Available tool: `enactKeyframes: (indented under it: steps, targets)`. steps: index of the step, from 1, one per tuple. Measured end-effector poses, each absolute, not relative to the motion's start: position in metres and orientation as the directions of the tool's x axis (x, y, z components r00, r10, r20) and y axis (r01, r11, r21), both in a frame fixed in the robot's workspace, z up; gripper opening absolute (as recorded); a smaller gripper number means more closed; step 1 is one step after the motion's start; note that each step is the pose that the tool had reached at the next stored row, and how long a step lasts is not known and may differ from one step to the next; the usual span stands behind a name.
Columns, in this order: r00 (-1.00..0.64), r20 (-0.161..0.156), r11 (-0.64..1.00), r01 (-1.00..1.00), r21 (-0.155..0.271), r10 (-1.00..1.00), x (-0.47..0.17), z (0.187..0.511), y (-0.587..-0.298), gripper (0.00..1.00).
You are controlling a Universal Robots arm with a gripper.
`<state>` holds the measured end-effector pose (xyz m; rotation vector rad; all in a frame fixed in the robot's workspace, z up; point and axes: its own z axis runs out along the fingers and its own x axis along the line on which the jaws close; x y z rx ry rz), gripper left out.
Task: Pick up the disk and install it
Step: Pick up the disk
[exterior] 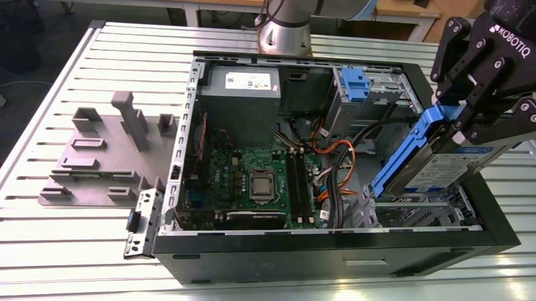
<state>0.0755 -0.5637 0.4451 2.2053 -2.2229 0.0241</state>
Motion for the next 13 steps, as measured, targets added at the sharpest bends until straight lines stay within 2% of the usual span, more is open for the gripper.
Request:
enactKeyframes:
  steps: [13]
  targets:
    - [-0.01, 0.018, 0.01, -1.0, -0.004, -1.0, 0.0756, 0.4395, -0.5638, 0.36]
